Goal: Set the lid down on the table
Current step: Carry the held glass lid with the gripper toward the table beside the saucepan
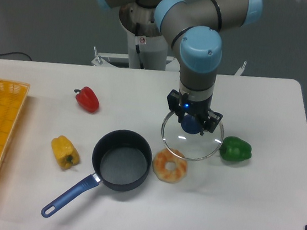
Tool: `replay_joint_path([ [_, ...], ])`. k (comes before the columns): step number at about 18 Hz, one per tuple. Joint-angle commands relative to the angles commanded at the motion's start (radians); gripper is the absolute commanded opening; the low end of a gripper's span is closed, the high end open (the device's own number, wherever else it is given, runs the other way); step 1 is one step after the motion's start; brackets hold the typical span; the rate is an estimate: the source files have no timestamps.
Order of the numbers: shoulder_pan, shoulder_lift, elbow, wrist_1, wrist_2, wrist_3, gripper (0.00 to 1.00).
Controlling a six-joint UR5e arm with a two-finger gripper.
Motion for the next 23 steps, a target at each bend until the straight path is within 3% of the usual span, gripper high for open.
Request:
replay_joint_path([
  [6, 0.003, 0.018, -0.028, 0.002, 0.003, 0.025, 0.51],
  [13, 0.015, 0.066, -0.101, 0.002, 0.009, 0.086, 0.51],
  [17, 0.015, 0.066, -0.11, 0.002, 0.011, 0.092, 0.51],
  [23, 0.012, 0.081, -0.175, 0.005, 0.012, 0.143, 0.51],
])
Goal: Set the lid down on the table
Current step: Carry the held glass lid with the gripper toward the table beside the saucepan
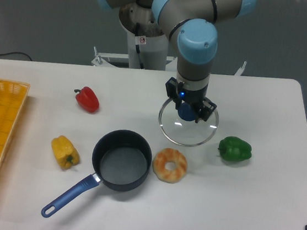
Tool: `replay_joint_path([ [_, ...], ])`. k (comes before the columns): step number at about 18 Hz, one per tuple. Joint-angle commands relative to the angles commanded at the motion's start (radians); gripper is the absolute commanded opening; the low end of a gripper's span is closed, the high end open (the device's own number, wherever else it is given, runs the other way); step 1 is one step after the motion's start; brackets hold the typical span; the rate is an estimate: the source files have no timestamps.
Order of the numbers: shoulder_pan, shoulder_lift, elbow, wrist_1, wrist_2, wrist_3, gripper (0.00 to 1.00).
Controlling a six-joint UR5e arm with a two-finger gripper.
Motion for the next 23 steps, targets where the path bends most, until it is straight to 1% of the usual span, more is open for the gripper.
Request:
replay_joint_path([
  [2, -0.003, 0.011, -0.023, 0.0, 0.0, 0.002, 0.51],
  [10, -0.017, 0.006, -0.089, 0.003, 0.008, 0.005, 0.51],
  [15, -0.023, -0.006, -0.097, 0.006, 0.009, 0.002, 0.51],
  [23, -0.063, -0.047, -0.088, 0.008, 0.069, -0.001, 0.51],
])
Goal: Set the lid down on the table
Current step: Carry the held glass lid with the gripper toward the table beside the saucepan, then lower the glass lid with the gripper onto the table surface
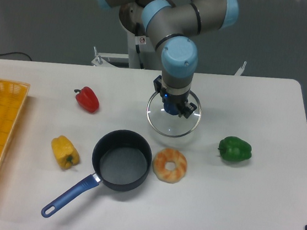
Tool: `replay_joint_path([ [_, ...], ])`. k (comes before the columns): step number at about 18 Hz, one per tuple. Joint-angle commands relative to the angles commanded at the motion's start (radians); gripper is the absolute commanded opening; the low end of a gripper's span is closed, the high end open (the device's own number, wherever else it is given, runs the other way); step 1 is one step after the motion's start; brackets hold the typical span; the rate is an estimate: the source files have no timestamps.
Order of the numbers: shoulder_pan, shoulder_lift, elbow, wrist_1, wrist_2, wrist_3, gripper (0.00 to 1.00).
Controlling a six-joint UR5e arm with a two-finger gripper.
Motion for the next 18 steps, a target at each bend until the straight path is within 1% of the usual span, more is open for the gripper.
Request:
replay_joint_path([
  [18, -0.032, -0.038, 0.005, 0.005, 0.028, -0.043, 0.51],
])
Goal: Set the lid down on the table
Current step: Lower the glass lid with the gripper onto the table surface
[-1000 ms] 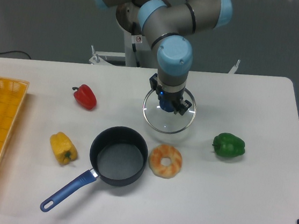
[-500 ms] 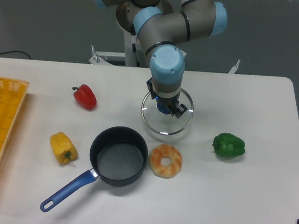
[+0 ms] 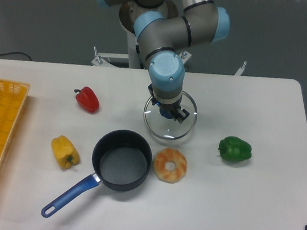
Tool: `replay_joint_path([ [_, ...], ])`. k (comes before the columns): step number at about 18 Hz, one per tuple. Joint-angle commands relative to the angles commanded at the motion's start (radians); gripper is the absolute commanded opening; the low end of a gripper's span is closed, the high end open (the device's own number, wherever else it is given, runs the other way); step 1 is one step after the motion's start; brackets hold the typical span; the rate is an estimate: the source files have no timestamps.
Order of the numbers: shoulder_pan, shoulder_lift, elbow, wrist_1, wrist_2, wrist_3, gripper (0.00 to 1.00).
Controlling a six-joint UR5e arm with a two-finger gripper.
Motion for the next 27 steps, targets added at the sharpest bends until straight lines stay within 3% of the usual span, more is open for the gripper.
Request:
replay_joint_path([
  [27, -0.034, -0.054, 0.015, 0.02, 0.02, -0.061, 0.51],
])
